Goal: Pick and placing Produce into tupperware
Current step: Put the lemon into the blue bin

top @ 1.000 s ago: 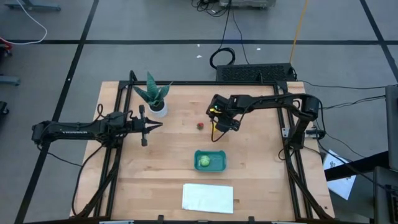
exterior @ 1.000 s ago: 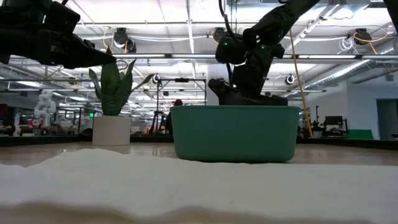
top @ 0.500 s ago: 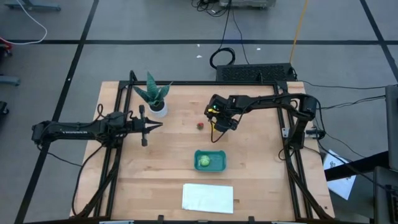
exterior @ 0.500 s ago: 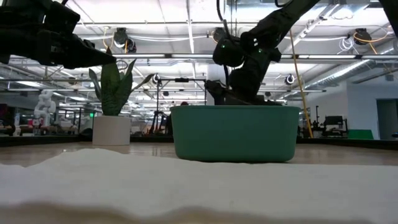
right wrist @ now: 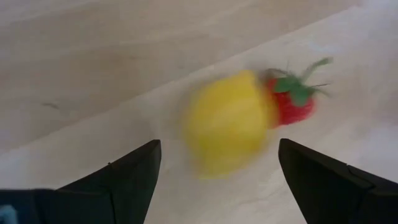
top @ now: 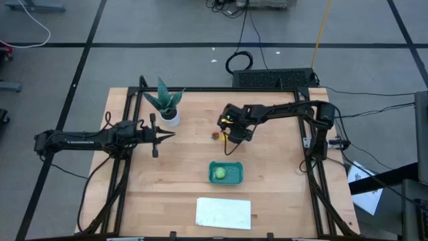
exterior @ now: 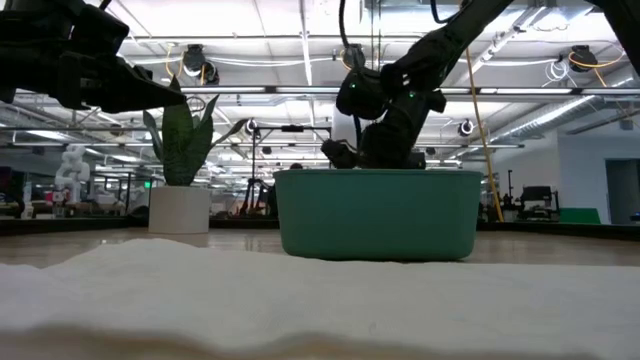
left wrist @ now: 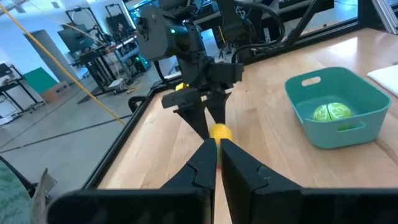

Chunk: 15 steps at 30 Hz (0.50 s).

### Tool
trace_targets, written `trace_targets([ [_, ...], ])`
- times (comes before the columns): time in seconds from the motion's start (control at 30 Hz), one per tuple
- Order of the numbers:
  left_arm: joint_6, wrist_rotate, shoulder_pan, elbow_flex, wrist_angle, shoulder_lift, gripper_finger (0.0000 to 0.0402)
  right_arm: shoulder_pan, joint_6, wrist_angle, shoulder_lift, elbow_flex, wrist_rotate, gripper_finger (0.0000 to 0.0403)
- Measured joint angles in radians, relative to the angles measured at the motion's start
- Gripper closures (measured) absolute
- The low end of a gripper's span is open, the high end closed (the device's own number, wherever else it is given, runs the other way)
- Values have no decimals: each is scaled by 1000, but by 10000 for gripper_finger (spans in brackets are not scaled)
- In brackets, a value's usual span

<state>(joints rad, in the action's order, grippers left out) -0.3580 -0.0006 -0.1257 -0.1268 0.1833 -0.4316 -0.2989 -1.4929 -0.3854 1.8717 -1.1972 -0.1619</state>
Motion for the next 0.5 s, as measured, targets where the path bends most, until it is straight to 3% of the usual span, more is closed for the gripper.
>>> trace_targets([
  [0.5,-6,2,0,0,-2,0,376,22,192,-1,5,0,7,90],
])
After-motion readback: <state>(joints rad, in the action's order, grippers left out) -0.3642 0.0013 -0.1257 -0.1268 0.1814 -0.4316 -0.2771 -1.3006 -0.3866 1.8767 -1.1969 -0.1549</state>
